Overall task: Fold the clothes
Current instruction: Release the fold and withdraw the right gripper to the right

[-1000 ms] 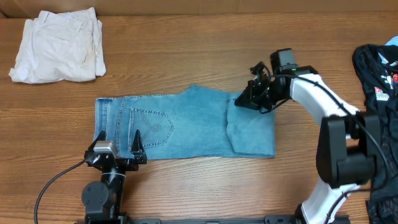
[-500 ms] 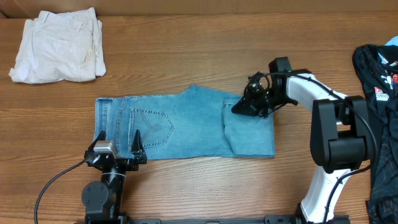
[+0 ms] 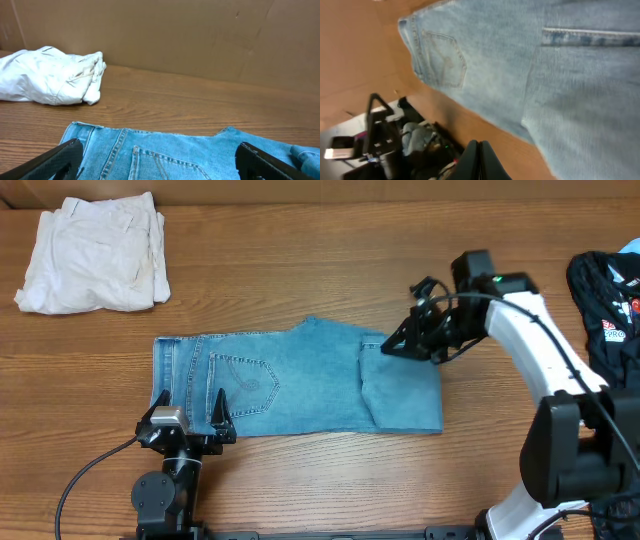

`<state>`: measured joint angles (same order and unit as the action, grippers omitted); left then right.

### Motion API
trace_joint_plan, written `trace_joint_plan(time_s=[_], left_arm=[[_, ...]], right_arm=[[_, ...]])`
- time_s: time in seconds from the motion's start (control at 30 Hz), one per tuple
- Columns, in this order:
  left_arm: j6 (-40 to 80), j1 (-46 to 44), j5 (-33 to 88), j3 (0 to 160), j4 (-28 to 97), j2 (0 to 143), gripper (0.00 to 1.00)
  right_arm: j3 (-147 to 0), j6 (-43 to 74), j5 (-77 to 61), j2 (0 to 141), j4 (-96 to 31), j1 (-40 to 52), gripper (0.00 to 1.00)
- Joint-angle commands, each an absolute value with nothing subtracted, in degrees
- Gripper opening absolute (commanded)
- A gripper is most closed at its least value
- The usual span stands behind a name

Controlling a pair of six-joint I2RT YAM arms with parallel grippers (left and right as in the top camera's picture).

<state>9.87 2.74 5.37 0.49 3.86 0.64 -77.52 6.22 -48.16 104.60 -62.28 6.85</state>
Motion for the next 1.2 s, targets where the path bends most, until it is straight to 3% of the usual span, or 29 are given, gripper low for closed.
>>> trace_joint_plan(time_s=[0.0,0.5,0.67,0.9,1.1,1.13,1.17], left_arm=[[8.78,2.98,5.39,0.27,3.88,0.32,1.00],[8.78,2.98,5.39,0.27,3.88,0.32,1.00],[8.78,2.98,5.39,0.27,3.88,0.32,1.00],[8.78,2.98,5.37,0.27,3.88,0.32,1.00],[8.78,2.98,5.39,0.27,3.88,0.32,1.00],[8.78,2.98,5.39,0.27,3.88,0.32,1.00],[8.78,2.98,5.39,0.27,3.88,0.32,1.00]], right_arm=[[-71.83,7.42,-49.04,105.60,-58.52,7.81,0.04],[-50.06,18.44,-50.96,105.60,-40.80,7.88,0.05],[-50.22,23.11,-41.19,105.58,-39.33,7.75,0.04],[-58.06,21.21,-40.05,102.10,-44.03,7.64,0.04],[-71.40,17.10,-29.19,96.14,-59.07,5.08,0.21],[-73.36,17.06,-26.35,95.59,-61.39,4.16,0.27],[-74.96,16.56,-23.99,95.22,-63.35,3.20,0.39]])
